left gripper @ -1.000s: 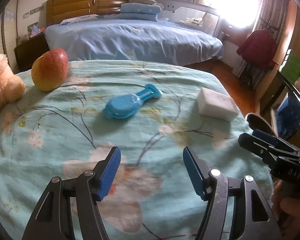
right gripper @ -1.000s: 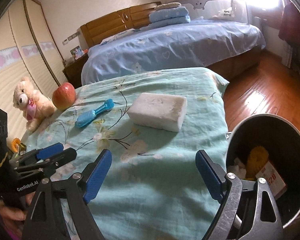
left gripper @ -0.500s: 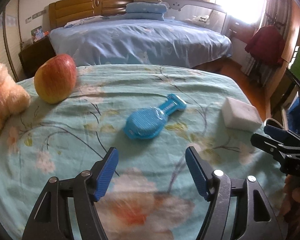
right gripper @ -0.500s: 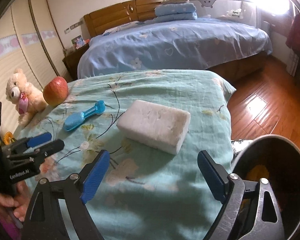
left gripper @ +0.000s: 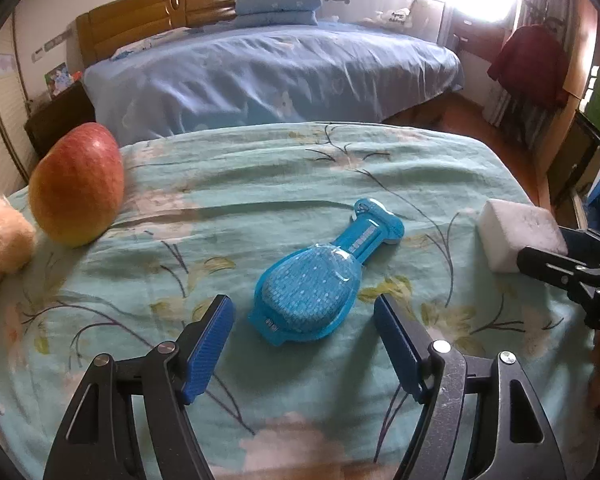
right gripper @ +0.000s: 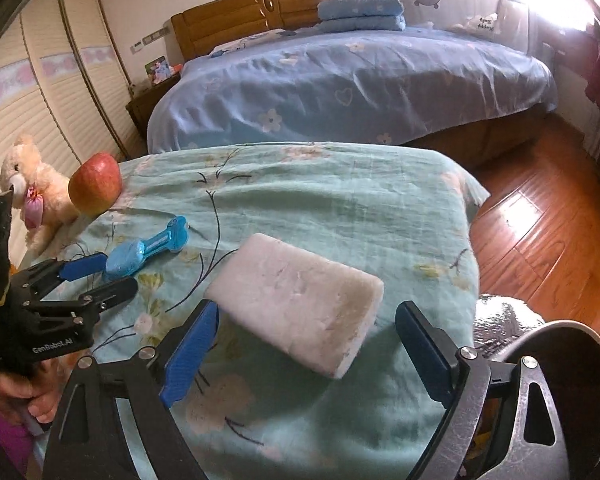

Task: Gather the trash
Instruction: 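Grasp the white sponge block with the right tool while the left tool grasps the blue brush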

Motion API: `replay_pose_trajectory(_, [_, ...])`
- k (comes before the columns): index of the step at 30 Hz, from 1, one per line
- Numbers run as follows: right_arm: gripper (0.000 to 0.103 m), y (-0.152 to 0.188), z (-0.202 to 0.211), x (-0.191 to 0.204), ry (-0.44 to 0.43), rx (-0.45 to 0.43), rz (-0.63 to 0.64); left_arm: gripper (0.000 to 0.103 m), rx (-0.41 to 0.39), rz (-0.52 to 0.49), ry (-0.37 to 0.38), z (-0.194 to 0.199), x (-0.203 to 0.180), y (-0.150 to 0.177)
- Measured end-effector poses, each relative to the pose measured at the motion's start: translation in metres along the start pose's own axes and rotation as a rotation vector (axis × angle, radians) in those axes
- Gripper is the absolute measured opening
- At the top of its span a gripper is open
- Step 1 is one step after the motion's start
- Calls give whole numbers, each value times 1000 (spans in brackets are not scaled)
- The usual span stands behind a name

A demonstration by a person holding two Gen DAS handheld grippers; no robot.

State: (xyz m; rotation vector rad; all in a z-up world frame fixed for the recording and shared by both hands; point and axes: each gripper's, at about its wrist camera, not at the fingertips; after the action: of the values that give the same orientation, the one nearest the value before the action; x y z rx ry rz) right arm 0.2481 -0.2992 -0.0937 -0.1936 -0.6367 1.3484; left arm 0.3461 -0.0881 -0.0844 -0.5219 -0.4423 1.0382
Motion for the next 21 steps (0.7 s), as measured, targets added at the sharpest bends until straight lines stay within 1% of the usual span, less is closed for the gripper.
replay_pose_trajectory(1, [90,0,-2,1,-4,7,5,70,-5,-3,2,-1,0,-1])
replay_pose_trajectory(3, [87,0,-4,3,-9,8,12,62,-4,-14,2,-3,-2,-2])
replay_pose_trajectory(4, [77,1,-4,4,-17,8,16,51,-3,-19,-3,-3,-3,-2])
replay_pose_trajectory(5, [67,2,-4,5,-26,11,21,50,-7,-21,-8,-3,-4,-2])
replay_pose_trajectory(6, [64,2,-4,7,-32,13,26,49,-11,-24,-12,-3,-5,-2])
replay_pose_trajectory(8, [55,6,-2,13,-29,7,48,49,-21,-26,-24,0,-7,0])
replay_pose_trajectory(12, [43,15,4,21,-19,-4,67,48,-35,-25,-14,11,-14,6])
replay_pose_trajectory(13, [36,18,7,20,-25,-6,53,48,-38,-26,-12,13,-16,8])
replay_pose_trajectory(14, [21,20,9,18,-38,-3,38,48,-41,-25,-6,18,-19,11])
replay_pose_trajectory(15, [19,21,10,17,-52,4,23,48,-44,-19,4,21,-21,13])
replay_pose_trajectory(16, [15,23,12,15,-64,8,4,48,-46,-14,13,24,-23,15])
replay_pose_trajectory(19, [14,32,20,13,-46,-4,-4,48,-52,-6,33,34,-30,22])
replay_pose_trajectory(21, [14,38,26,12,-61,-1,-20,48,-55,-3,46,40,-36,25])
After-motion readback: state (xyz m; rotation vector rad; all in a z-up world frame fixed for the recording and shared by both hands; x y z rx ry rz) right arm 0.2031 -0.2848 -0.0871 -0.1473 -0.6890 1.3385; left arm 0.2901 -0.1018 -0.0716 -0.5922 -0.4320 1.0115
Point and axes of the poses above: each gripper's, at about its wrist camera, not at the fingertips, and z roughly against the way its jaws point, x to its left, y to its underside, and after that the axes turned 15 degrees about -z, right-handed
